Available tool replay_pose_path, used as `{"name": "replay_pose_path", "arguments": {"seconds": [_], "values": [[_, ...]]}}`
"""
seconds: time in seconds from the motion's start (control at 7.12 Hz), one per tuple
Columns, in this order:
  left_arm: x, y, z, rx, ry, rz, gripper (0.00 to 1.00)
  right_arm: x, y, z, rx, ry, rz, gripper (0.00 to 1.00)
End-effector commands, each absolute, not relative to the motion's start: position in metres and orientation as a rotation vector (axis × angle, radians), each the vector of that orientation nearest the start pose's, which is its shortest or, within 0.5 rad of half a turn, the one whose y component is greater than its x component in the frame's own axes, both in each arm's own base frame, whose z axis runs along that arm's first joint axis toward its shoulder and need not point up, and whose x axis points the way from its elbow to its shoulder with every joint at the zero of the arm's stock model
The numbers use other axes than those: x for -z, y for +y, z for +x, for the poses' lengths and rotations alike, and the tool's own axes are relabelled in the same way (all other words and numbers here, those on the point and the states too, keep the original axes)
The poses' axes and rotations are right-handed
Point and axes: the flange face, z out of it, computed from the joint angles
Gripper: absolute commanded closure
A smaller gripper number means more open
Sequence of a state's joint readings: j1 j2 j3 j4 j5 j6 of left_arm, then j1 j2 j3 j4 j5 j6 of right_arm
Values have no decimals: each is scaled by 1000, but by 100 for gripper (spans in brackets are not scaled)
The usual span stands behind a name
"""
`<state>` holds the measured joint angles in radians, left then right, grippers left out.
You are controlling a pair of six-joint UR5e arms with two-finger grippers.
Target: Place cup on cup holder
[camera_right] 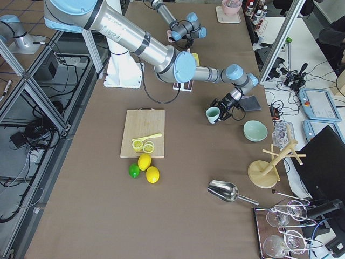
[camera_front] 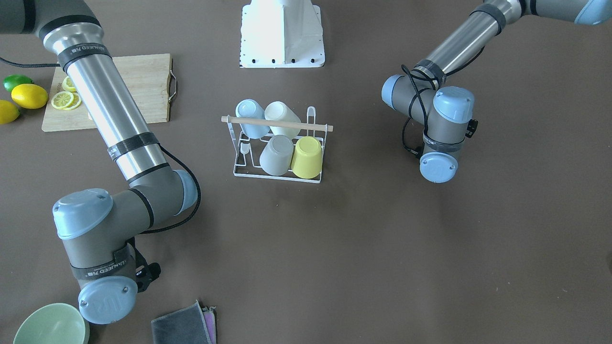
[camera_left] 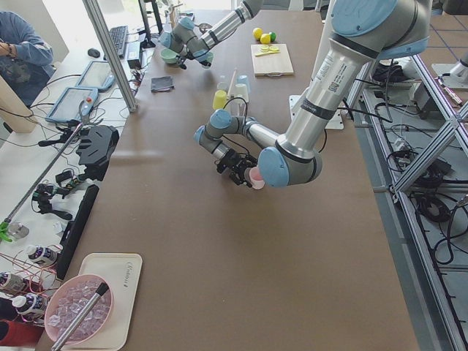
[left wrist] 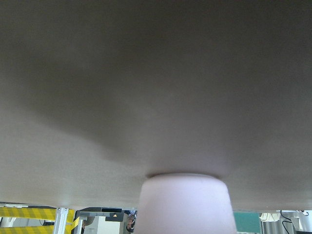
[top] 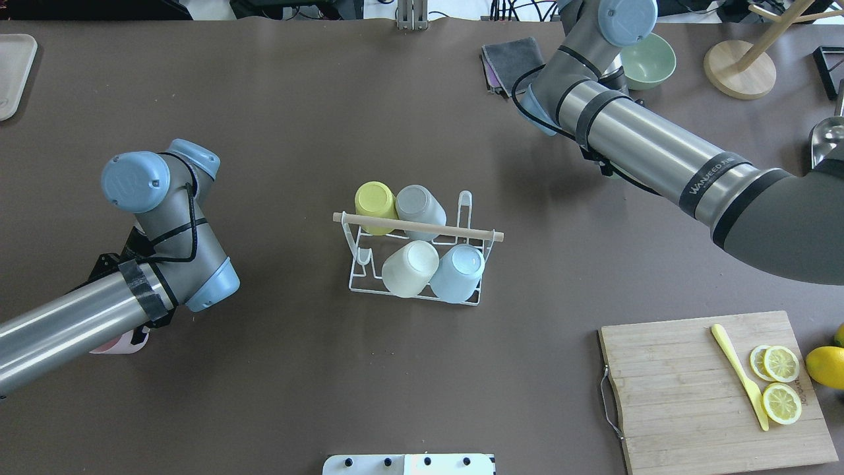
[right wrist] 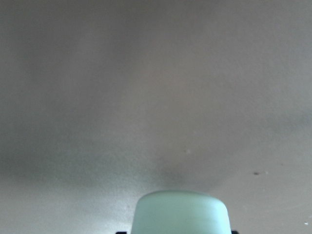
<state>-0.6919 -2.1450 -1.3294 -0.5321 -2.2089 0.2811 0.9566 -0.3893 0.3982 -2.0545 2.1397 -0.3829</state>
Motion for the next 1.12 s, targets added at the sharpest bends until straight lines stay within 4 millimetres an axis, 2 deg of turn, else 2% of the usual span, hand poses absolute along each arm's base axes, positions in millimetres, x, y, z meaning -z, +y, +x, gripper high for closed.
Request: {"name": "replay_pose_path", "arguments": {"seconds": [0.0, 0.28, 0.42, 0.56, 0.7, 0.84, 0.98], "values": [[-517, -455, 433, -882, 409, -861, 40, -409, -758, -370, 852, -574, -485, 100], [-515, -454, 432, -886, 408, -858, 73, -378, -766, -357, 833, -680, -365, 100], [-514, -461, 424, -869, 416, -853, 78, -365, -769, -350, 801, -684, -277, 100], [-503, -485, 393, -835, 459, -789, 78, -362, -773, -348, 767, -715, -193, 100], [-486, -491, 379, -870, 531, -624, 78, -348, -775, -349, 768, -743, -122, 100], [-479, -486, 377, -858, 648, -494, 79, -339, -777, -346, 778, -753, -22, 100], [-455, -504, 374, -802, 726, -327, 83, -333, -771, -342, 737, -762, 76, 100]]}}
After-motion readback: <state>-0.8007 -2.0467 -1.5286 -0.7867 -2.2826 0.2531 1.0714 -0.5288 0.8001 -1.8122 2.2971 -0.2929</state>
